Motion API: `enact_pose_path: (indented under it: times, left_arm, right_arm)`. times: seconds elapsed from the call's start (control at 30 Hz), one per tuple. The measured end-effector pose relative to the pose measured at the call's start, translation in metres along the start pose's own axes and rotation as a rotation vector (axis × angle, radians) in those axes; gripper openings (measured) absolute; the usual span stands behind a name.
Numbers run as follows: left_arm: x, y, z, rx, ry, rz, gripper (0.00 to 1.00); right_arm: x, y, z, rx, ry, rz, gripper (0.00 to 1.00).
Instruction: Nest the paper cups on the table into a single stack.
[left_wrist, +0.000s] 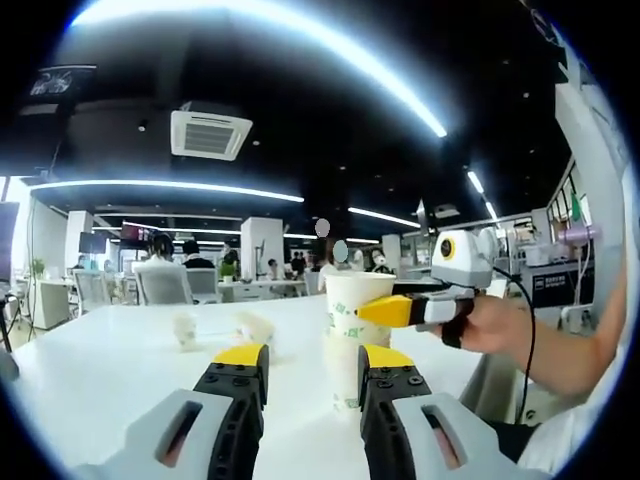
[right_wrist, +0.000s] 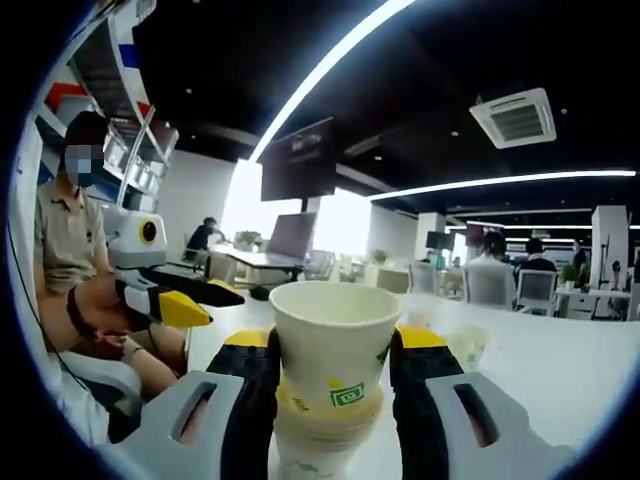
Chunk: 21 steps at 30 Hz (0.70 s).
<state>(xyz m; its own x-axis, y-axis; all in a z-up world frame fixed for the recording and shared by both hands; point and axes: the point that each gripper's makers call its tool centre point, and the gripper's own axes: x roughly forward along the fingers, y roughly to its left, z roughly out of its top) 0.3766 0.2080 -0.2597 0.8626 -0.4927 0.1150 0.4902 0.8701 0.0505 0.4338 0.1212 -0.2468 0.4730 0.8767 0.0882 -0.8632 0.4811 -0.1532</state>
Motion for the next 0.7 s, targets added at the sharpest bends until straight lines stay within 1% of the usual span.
enact_pose_path:
  times: [0.07,0.1,0.13,0.17,0.2,0.23,0.43,0.5,0.6,0.7]
  left_arm:
    - [0.0,0.001,0.0,0.001,0.001,0.0,0.38]
    - [0.0,0.001,-0.001,0.001,0.001,0.0,0.38]
    - [-0.001,0.002,0.0,0.001,0.001,0.001,0.38]
    - [-0.001,0.002,0.0,0.001,0.0,0.002,0.38]
    - [-0.001,0.003,0.0,0.0,-0.001,0.002,0.38]
    - [-0.001,0.003,0.0,-0.001,-0.001,0.003,0.38]
    - [0.0,0.005,-0.001,0.0,0.002,0.005,0.38]
    - [0.0,0.0,-0.003,0.0,0.004,0.005,0.38]
    - [0.0,0.0,-0.003,0.002,0.006,0.006,0.37]
    - [0.0,0.0,-0.005,-0.003,0.005,0.006,0.37]
  right_arm:
    - [-0.001,0.0,-0.002,0.0,0.003,-0.004,0.48]
    - [-0.002,-0.001,-0.003,0.005,0.008,-0.012,0.51]
    - [-0.002,0.0,-0.003,0.016,0.01,-0.016,0.6]
    - [-0.002,0.001,-0.005,0.03,0.016,-0.015,0.67]
    - [-0.002,0.002,-0.006,0.04,0.027,-0.015,0.72]
    - [-0.002,0.004,-0.007,0.04,0.031,-0.013,0.74]
    - [-0.006,0.012,-0.007,0.051,0.024,-0.003,0.73]
    - [-0.008,0.015,-0.007,0.055,0.018,-0.003,0.73]
    - [-0.012,0.018,-0.006,0.057,0.009,-0.008,0.73]
    - [-0.019,0.02,-0.001,0.068,-0.021,-0.019,0.71]
